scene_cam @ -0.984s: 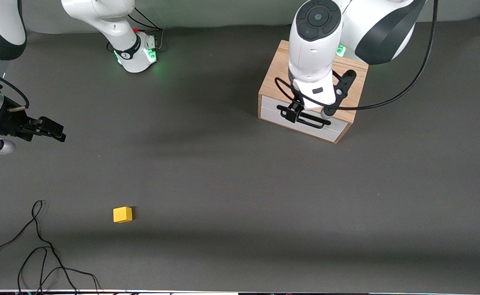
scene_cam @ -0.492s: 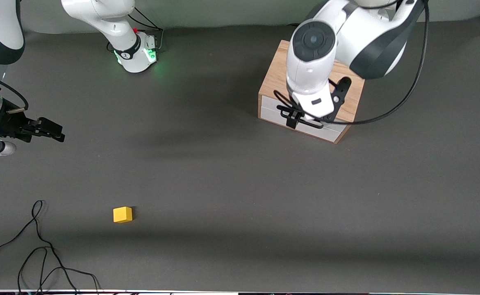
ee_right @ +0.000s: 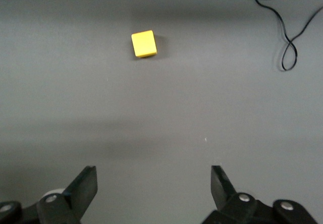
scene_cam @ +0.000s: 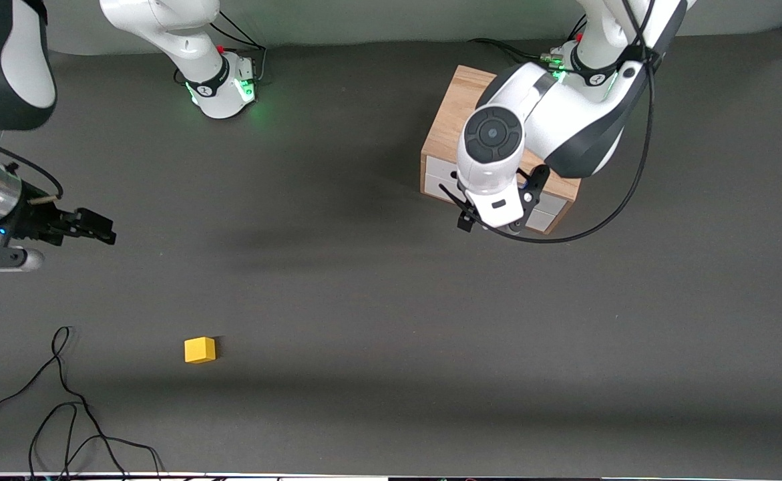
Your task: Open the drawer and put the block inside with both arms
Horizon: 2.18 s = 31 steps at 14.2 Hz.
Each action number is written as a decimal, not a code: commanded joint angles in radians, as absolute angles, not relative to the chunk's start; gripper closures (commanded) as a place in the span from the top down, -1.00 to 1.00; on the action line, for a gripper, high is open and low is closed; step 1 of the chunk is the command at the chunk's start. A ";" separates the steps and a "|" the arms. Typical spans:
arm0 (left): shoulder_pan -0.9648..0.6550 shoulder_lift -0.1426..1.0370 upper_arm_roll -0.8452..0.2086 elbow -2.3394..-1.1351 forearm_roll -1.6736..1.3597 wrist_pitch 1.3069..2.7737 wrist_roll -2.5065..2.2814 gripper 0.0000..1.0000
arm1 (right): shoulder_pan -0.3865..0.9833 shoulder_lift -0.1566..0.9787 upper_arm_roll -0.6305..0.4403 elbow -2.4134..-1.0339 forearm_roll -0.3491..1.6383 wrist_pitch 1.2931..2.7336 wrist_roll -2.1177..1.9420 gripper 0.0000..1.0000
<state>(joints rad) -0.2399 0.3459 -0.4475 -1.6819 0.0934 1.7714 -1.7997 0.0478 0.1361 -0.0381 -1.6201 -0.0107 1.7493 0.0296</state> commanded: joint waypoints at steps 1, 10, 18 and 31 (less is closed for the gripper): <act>-0.225 0.324 -0.446 -1.765 0.092 1.830 -1.793 0.99 | 0.054 0.224 -0.040 -1.589 -0.011 1.830 0.006 1.00; -0.195 0.356 -0.445 -1.875 0.110 1.933 -1.782 0.99 | 0.054 0.365 -0.025 -1.479 -0.003 1.911 -0.004 1.00; -0.199 0.400 -0.445 -1.867 0.126 1.973 -1.782 0.99 | 0.043 0.416 -0.034 -1.471 0.094 1.911 -0.127 1.00; -0.202 0.515 -0.445 -1.721 0.161 1.979 -1.784 0.99 | 0.052 0.655 -0.032 -1.471 0.068 2.192 -0.140 1.00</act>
